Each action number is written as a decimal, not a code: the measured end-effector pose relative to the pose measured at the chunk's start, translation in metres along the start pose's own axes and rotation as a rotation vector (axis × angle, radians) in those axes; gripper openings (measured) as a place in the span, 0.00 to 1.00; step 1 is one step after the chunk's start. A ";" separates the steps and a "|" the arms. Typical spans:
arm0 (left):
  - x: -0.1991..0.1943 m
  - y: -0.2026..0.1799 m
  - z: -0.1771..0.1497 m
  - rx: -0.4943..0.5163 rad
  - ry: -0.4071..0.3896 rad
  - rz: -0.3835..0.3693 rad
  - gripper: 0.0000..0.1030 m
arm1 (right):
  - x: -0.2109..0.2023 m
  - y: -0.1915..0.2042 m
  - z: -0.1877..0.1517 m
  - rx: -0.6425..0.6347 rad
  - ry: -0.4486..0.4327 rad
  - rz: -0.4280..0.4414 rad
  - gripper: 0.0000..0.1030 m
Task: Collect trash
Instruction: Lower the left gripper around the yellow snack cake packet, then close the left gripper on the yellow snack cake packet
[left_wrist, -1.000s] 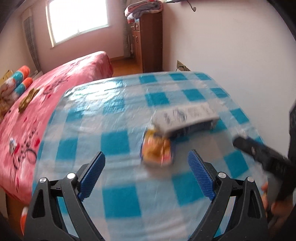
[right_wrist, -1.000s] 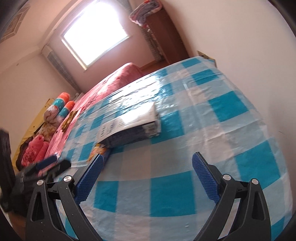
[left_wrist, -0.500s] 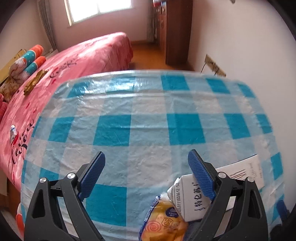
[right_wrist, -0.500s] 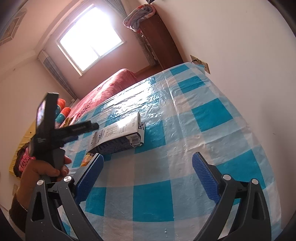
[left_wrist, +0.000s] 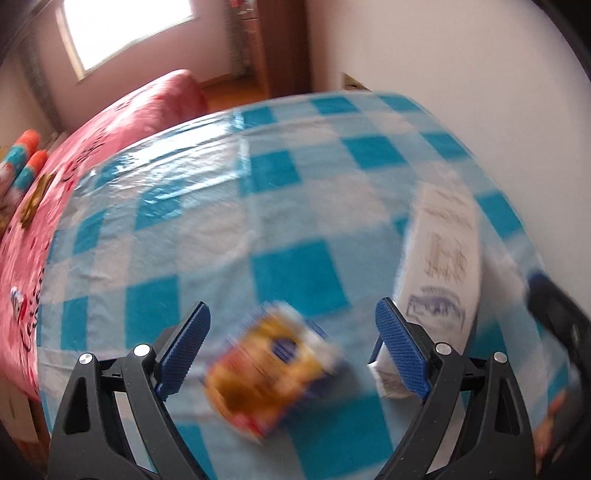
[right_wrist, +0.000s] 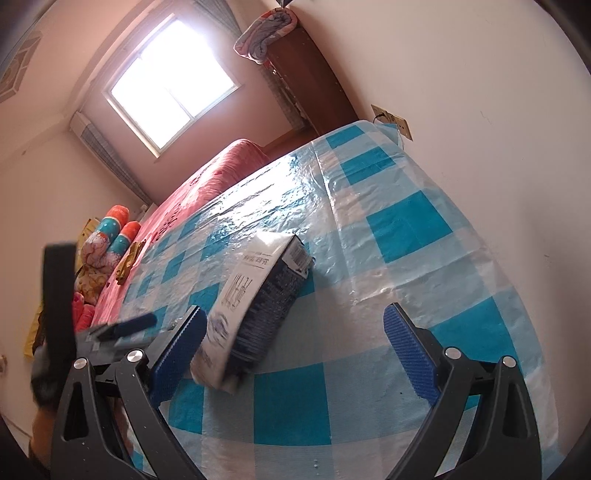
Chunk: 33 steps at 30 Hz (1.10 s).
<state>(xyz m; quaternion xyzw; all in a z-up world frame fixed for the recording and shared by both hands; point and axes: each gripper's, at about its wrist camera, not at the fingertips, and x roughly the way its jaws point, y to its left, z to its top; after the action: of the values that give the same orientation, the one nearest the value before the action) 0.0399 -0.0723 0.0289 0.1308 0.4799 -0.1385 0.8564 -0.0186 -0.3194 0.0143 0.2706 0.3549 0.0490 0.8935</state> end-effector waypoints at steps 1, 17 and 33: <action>-0.003 -0.004 -0.005 0.016 -0.001 -0.011 0.89 | 0.000 -0.001 0.000 0.000 0.003 -0.001 0.93; -0.027 0.023 -0.025 0.293 -0.070 -0.046 0.89 | 0.026 0.021 -0.006 -0.071 0.097 0.043 0.93; 0.010 0.035 -0.019 0.236 -0.013 -0.153 0.86 | 0.046 0.046 -0.007 -0.194 0.131 0.046 0.93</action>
<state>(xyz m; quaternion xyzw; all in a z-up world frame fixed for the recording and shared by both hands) 0.0425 -0.0338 0.0140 0.1925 0.4632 -0.2597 0.8252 0.0153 -0.2641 0.0059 0.1872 0.3999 0.1211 0.8890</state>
